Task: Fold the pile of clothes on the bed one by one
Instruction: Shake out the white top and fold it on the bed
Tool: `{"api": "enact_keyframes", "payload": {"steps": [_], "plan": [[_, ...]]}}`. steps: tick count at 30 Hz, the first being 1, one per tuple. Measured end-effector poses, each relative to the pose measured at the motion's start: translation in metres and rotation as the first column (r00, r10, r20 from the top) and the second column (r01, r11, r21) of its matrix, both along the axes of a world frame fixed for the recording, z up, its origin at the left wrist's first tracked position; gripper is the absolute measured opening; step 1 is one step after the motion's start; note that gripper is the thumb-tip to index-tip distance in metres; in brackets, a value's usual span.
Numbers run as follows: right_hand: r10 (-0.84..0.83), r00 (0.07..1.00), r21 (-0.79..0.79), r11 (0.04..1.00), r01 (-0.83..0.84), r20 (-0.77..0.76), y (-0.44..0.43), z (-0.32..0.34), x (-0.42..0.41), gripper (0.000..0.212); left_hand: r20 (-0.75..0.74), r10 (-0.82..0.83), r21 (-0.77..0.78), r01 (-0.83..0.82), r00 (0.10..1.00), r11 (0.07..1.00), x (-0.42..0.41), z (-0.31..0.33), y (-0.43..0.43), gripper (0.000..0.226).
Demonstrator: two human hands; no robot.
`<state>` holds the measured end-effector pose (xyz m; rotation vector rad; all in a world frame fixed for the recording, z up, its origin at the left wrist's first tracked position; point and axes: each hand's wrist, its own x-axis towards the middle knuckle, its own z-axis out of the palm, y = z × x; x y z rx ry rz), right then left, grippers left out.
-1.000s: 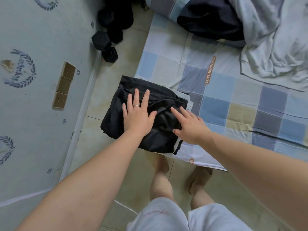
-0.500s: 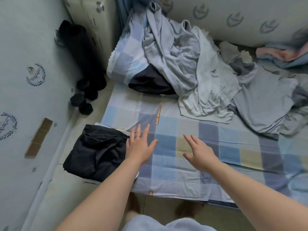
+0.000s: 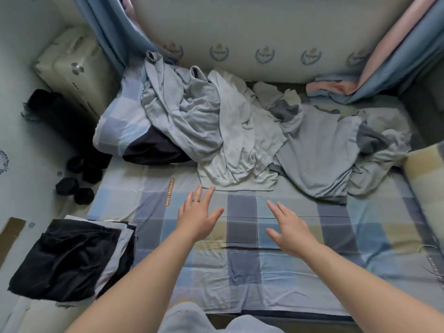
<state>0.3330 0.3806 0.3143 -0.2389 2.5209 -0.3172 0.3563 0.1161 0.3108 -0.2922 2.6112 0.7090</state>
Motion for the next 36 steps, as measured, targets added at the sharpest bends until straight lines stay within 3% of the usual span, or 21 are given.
{"api": "enact_keyframes", "payload": {"steps": [7, 12, 17, 21, 26, 29, 31, 34, 36], "plan": [[-0.166, 0.986, -0.048, 0.985, 0.166, 0.003, 0.072, -0.009, -0.013, 0.077, 0.018, -0.12, -0.001, 0.12, 0.993, 0.993, -0.063, -0.02, 0.067, 0.067], [-0.225, 0.974, -0.059, 0.973, 0.223, -0.02, 0.087, -0.051, -0.047, 0.076, 0.018, -0.184, -0.008, 0.184, 0.983, 0.983, -0.126, -0.067, 0.09, 0.066], [-0.296, 0.954, -0.101, 0.952, 0.29, -0.05, 0.073, -0.149, -0.113, 0.075, 0.019, -0.166, -0.017, 0.167, 0.986, 0.986, -0.198, -0.172, 0.079, 0.064], [-0.35, 0.936, -0.1, 0.931, 0.351, 0.023, 0.047, -0.255, -0.153, 0.076, 0.107, -0.212, -0.073, 0.221, 0.971, 0.973, -0.242, -0.284, 0.047, 0.065], [-0.224, 0.974, -0.05, 0.973, 0.225, 0.03, 0.015, -0.356, -0.215, 0.08, 0.099, -0.273, -0.231, 0.288, 0.957, 0.929, -0.294, -0.39, 0.005, 0.075], [-0.157, 0.987, -0.027, 0.987, 0.157, -0.022, -0.012, -0.392, -0.264, 0.082, 0.079, -0.302, -0.236, 0.313, 0.95, 0.92, -0.316, -0.433, -0.011, 0.079], [-0.107, 0.993, -0.008, 0.994, 0.106, -0.057, -0.031, -0.413, -0.298, 0.085, -0.013, -0.318, -0.261, 0.303, 0.948, 0.916, -0.318, -0.456, -0.018, 0.06], [-0.074, 0.996, 0.02, 0.997, 0.075, -0.055, -0.046, -0.445, -0.334, 0.085, -0.282, -0.339, -0.308, 0.25, 0.898, 0.918, -0.313, -0.481, -0.02, 0.014], [-0.065, 0.995, 0.042, 0.997, 0.068, -0.08, -0.049, -0.462, -0.342, 0.08, -0.365, -0.309, -0.283, 0.212, 0.878, 0.936, -0.313, -0.49, -0.021, 0.012]]}}
